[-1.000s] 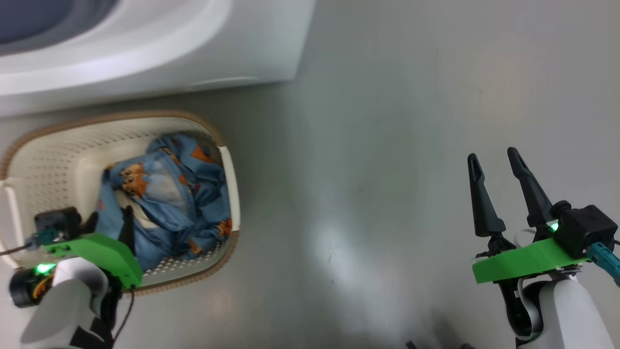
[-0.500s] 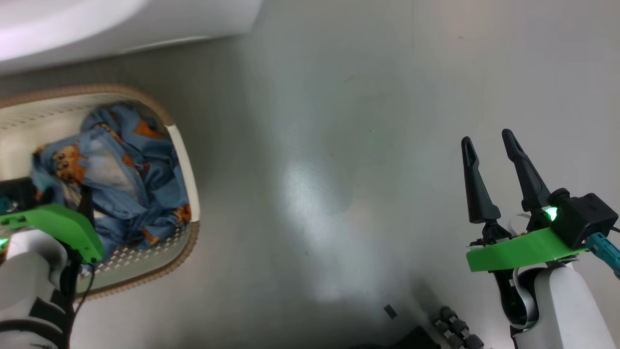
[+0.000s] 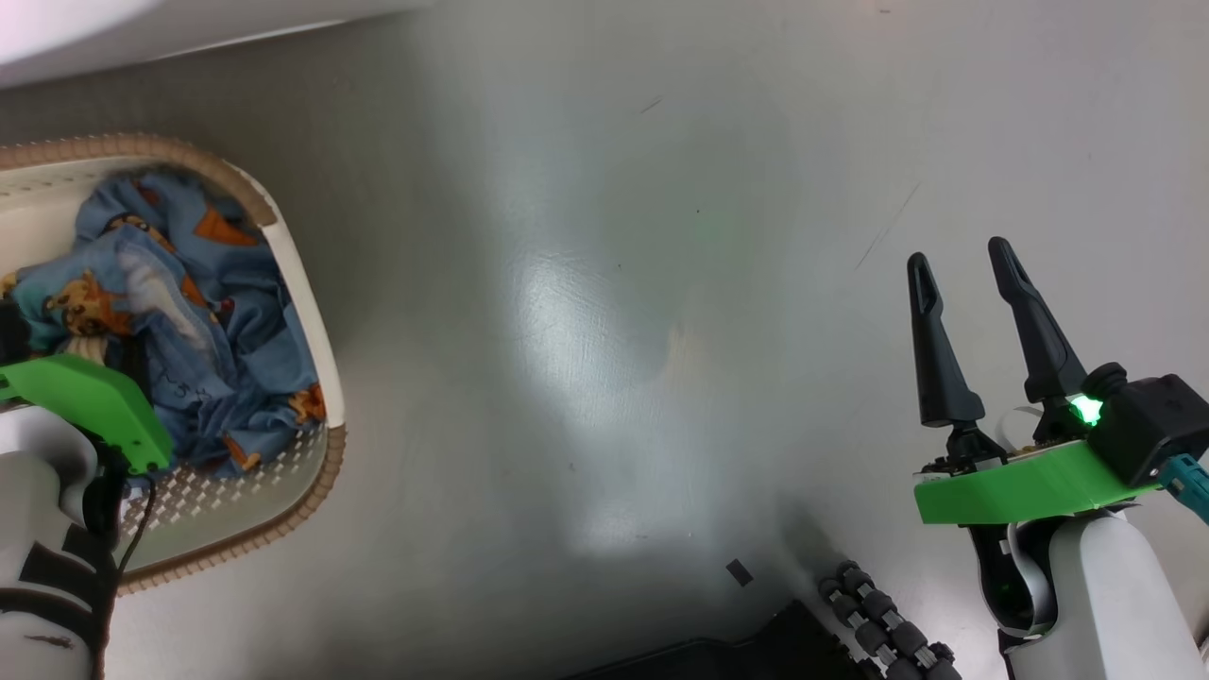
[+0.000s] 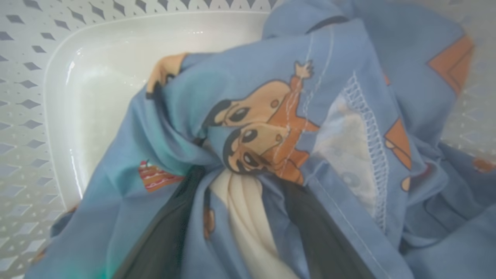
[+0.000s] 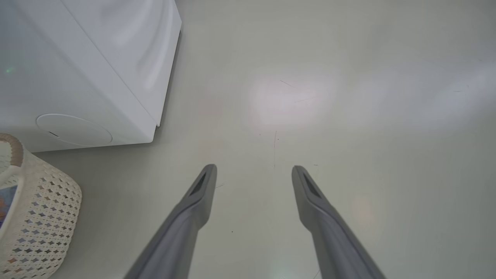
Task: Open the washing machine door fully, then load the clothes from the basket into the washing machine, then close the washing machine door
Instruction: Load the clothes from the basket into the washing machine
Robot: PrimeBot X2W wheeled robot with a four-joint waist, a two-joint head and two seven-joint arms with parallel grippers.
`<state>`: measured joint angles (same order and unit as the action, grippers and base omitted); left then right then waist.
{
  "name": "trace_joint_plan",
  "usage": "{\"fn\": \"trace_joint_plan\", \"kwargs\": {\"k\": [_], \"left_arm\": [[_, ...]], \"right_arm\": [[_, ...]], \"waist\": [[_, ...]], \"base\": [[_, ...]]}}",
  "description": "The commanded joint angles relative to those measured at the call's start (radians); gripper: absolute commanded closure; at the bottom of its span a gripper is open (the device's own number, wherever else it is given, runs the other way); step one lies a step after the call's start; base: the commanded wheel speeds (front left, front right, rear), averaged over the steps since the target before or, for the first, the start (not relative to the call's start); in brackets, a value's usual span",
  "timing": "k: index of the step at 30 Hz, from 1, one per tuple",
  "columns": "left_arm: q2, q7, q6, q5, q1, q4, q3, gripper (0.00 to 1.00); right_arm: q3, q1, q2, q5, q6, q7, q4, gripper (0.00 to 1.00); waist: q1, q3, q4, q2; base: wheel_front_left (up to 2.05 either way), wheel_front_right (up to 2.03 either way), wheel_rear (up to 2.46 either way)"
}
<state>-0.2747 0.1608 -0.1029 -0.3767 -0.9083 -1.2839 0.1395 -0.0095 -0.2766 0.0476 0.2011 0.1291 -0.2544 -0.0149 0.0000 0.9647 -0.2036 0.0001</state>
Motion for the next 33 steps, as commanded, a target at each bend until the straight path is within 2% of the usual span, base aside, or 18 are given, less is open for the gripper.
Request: {"fn": "trace_joint_plan", "kwargs": {"k": [1,5,6,7,20,33], "left_arm": [[-0.04,-0.01,0.01,-0.008,0.028,-0.005,-0.019,0.0],[-0.026,-0.027,0.014,-0.024,0.018,-0.006,-0.025,0.0],[-0.02,-0.029,0.012,-0.033,0.016,-0.006,-0.03,0.58],[-0.015,-0.033,0.01,-0.037,0.014,-0.006,-0.031,1.0],[0.004,-0.027,-0.014,-0.03,0.032,-0.007,0.018,1.0],[0.009,0.044,-0.024,-0.045,0.114,-0.007,0.042,1.0]], "right_arm": [[0.015,0.041,0.003,0.009,0.002,-0.007,0.023,0.0],[0.011,0.045,0.003,-0.002,0.002,-0.007,0.028,0.0],[0.011,0.044,0.003,-0.004,0.002,-0.007,0.028,0.0],[0.011,0.043,0.003,-0.004,0.002,-0.007,0.028,0.0],[0.02,0.009,0.003,-0.008,0.002,-0.007,0.021,0.0],[0.042,-0.022,0.003,-0.001,0.002,-0.007,-0.022,0.0]], "waist": [[0.0,0.005,0.002,-0.0001],[0.0,0.012,0.011,-0.0001],[0.0,0.012,0.013,-0.0001],[0.0,0.012,0.013,-0.0001],[0.0,-0.03,0.019,-0.0001],[0.0,-0.183,0.029,-0.0001]], "base": [[0.0,0.0,0.0],[0.0,0.0,0.0],[0.0,0.0,0.0],[0.0,0.0,0.0],[0.0,0.0,0.0],[0.0,0.0,0.0]]}}
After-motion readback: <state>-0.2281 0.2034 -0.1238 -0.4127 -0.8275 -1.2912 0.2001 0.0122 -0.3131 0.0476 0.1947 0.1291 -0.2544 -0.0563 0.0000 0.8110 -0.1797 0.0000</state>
